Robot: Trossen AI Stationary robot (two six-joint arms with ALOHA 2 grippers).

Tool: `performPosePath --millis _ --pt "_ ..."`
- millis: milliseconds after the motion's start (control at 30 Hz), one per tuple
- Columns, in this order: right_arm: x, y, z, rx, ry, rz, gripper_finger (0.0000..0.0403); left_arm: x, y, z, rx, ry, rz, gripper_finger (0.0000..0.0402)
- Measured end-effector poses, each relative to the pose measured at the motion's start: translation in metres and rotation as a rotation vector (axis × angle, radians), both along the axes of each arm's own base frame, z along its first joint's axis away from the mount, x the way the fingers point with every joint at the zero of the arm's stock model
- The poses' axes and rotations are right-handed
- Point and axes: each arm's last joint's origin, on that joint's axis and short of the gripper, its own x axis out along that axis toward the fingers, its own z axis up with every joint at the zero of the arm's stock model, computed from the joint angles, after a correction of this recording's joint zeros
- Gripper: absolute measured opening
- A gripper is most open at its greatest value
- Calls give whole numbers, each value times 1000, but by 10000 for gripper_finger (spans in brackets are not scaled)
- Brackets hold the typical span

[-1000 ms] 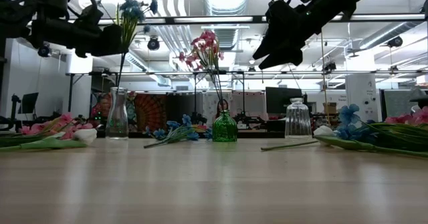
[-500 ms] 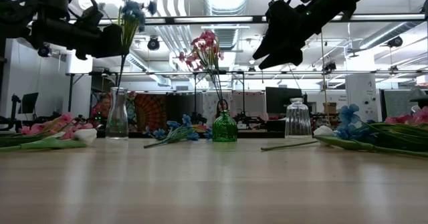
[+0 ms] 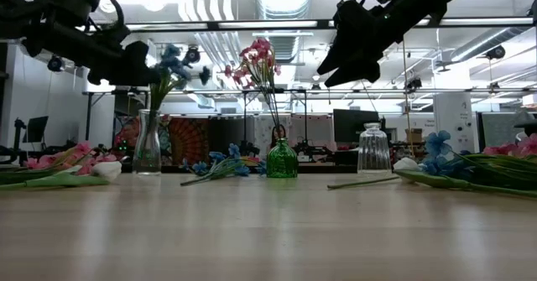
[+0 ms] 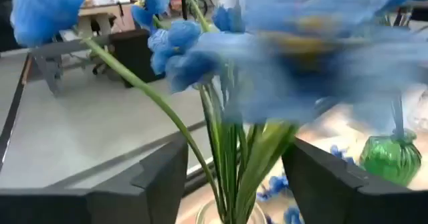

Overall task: Sort flowers into vase by color
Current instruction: Put the bottom left blue flowers into the left transparent vase, then put the top white flower into the right transparent vase

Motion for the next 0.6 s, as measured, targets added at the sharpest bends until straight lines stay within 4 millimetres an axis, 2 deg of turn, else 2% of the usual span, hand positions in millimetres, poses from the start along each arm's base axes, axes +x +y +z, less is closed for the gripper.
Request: performPosePath --millis 267,500,600 --pt "0 0 0 7 -2 -4 244 -12 -13 20 -140 69 11 250" --pt "0 0 0 15 -4 -10 244 -21 -23 36 -284 -17 54 247" --pt "0 0 0 24 -6 -17 244 -23 -26 36 -339 -35 63 247"
